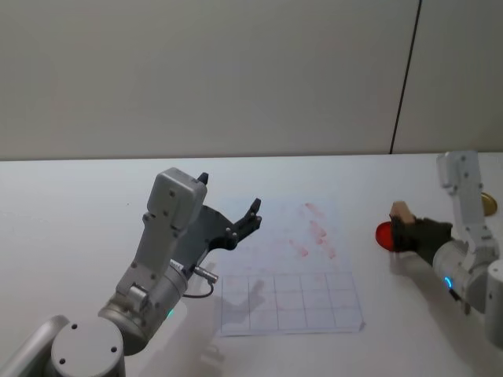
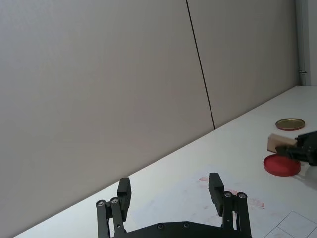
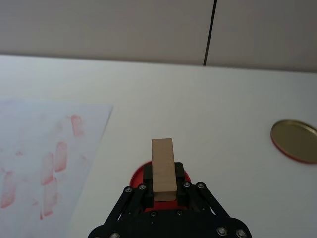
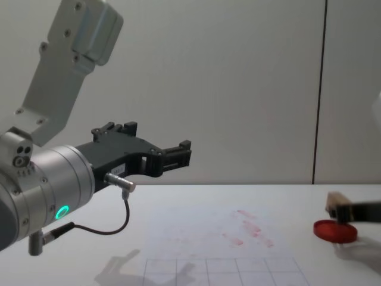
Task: Use the one hand to pick up the stamp and affix it onto the A4 paper.
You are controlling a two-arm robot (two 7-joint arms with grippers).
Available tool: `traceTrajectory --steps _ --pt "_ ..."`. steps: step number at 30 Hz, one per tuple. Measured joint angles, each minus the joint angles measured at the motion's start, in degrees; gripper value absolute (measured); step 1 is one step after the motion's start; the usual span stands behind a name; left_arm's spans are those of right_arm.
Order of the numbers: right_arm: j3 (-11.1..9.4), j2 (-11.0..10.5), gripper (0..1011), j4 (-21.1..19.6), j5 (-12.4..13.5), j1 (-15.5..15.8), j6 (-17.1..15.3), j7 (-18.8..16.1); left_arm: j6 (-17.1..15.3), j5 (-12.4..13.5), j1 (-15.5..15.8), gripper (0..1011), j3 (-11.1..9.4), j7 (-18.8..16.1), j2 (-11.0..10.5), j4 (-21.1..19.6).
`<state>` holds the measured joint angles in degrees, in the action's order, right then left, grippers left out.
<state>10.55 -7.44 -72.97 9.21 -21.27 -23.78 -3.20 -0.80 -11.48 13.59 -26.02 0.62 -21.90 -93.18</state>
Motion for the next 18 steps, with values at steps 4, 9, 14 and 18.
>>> traceTrajectory --steps 4,9,14,18 --pt "0.0 0.0 224 -3.8 0.2 0.4 0.5 0.0 0.0 0.0 0.0 993 0.0 0.0 0.0 0.0" --pt "0.2 0.2 224 -8.0 0.3 0.6 0.3 0.0 0.0 0.0 0.0 993 0.0 0.0 0.0 0.0" --pt "1.0 1.0 225 -11.3 0.3 0.7 -1.0 -0.3 0.0 0.0 0.0 993 0.0 0.0 0.0 0.0" --pt "1.8 1.7 225 -12.7 0.2 0.7 -2.5 -0.8 0.0 0.0 0.0 993 0.0 0.0 0.0 0.0"
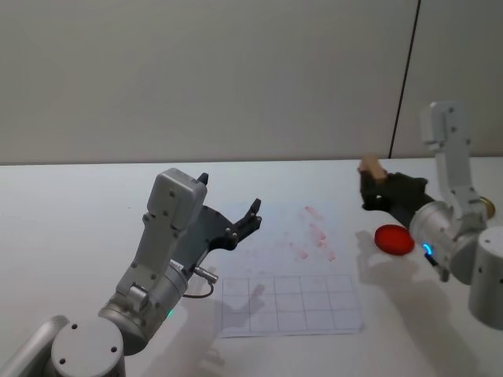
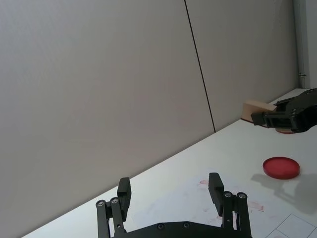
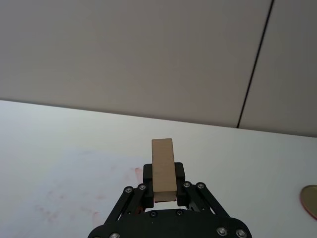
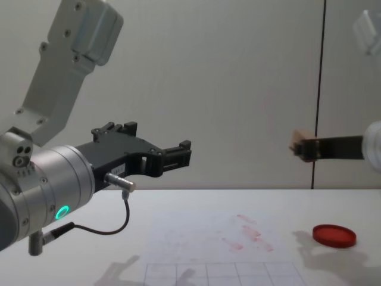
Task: Use the one hand to pick up the stamp and affix it onto the A4 paper.
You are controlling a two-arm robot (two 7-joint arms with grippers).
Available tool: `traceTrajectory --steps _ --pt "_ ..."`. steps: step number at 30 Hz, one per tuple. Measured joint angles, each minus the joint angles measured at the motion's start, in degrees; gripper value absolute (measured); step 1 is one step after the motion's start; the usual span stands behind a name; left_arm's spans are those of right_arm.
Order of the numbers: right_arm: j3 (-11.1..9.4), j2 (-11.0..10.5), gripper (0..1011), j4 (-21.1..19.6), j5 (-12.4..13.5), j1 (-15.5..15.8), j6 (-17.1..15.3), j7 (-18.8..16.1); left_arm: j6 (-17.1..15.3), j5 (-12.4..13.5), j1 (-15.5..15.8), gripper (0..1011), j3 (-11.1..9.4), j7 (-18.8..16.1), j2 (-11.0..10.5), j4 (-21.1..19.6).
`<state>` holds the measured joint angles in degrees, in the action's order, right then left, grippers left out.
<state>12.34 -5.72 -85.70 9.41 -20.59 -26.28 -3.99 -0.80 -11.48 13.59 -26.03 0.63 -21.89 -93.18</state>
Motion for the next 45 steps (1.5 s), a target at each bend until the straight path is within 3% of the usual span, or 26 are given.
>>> traceTrajectory --steps 10,18,36,45 --pt "3.2 2.5 225 -1.0 -1.7 -0.1 -5.2 -1.8 0.0 0.0 0.0 993 0.0 0.0 0.0 0.0" --pt "4.7 3.3 225 -0.8 -3.4 0.5 -8.0 -2.2 0.0 0.0 0.0 993 0.0 0.0 0.0 0.0" --pt "5.1 2.9 225 -0.7 -5.2 2.1 -11.2 -1.2 0.0 0.0 0.0 993 0.0 0.0 0.0 0.0" --pt "5.0 2.9 225 2.1 -5.3 1.8 -11.1 -3.1 0.0 0.0 0.0 993 0.0 0.0 0.0 0.0"
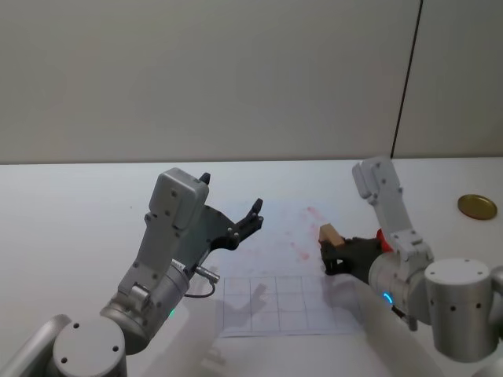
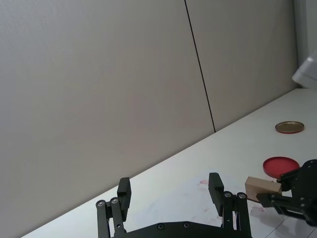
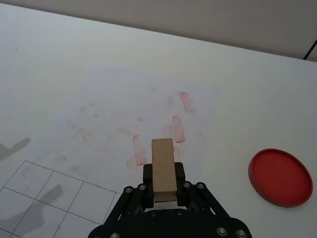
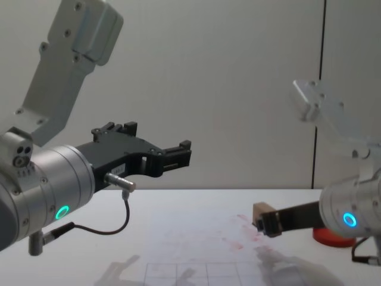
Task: Use the one hand to pick up the stamp and affix it onto the A4 paper.
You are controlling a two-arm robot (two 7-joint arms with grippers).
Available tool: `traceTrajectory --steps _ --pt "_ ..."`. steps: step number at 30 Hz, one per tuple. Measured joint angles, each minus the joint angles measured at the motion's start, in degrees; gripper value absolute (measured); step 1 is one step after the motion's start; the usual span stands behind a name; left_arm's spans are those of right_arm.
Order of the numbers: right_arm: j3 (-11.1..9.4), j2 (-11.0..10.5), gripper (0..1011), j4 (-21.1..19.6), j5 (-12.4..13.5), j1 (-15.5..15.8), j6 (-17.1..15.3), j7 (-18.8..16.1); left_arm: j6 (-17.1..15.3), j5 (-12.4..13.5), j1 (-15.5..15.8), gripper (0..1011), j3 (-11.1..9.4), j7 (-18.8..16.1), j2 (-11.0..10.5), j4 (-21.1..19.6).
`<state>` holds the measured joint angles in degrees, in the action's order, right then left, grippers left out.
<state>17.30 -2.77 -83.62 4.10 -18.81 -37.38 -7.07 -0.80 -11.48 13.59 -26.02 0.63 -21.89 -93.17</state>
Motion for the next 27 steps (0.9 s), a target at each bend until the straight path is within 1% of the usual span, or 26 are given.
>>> traceTrajectory --steps 15,27 --pt "0.3 0.5 225 5.9 -0.9 -1.1 1.5 -2.3 0.0 0.0 0.0 993 0.0 0.0 0.0 0.0" --pt "0.1 0.5 225 8.3 -1.3 -1.3 2.5 -3.0 0.0 0.0 0.0 993 0.0 0.0 0.0 0.0"
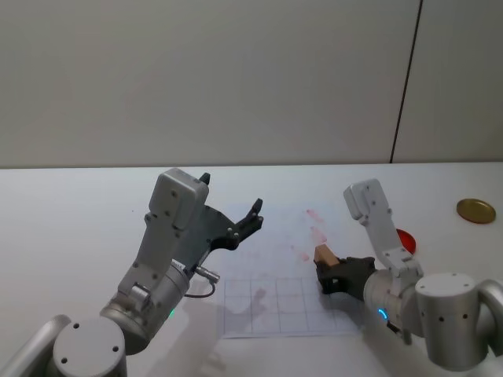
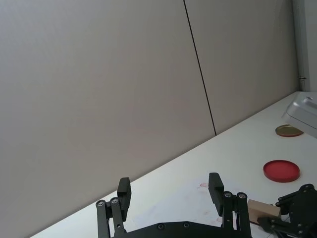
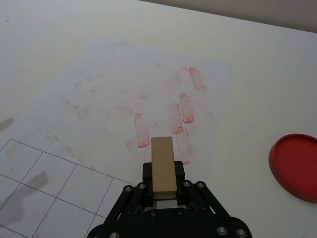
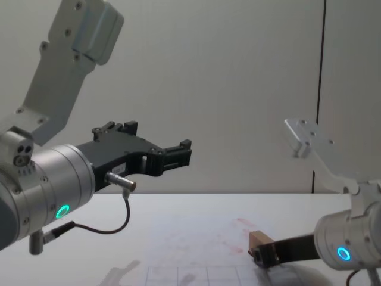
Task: Use the one hand to pick up the stamp and affix it onto the A4 paper.
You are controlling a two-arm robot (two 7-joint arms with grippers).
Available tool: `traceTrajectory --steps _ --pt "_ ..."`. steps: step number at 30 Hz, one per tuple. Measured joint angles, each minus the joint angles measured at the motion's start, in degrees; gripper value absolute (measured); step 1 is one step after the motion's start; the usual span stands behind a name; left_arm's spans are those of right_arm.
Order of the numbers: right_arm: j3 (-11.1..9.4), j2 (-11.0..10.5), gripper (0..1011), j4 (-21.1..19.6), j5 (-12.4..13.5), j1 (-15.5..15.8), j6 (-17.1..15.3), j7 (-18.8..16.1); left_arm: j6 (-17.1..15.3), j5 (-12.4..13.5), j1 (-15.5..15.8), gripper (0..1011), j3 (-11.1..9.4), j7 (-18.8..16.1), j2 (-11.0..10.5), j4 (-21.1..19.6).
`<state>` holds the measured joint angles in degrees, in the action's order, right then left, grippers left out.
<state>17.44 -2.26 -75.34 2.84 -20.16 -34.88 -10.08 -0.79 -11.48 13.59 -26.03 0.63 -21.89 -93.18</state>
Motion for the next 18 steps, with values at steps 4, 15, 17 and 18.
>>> traceTrajectory --steps 4,15,17,18 --pt "0.0 -0.1 225 0.5 -0.1 0.0 0.1 -0.1 0.0 0.0 0.0 993 0.0 0.0 0.0 0.0" --pt "-0.2 -0.2 224 1.4 -0.3 0.1 0.4 -0.3 0.0 0.0 0.0 993 0.0 0.0 0.0 0.0" --pt "-0.2 -0.2 224 1.4 -0.4 0.1 0.6 -0.3 0.0 0.0 0.0 993 0.0 0.0 0.0 0.0" --pt "-0.2 -0.2 224 1.4 -0.4 0.1 0.7 -0.3 0.0 0.0 0.0 993 0.0 0.0 0.0 0.0"
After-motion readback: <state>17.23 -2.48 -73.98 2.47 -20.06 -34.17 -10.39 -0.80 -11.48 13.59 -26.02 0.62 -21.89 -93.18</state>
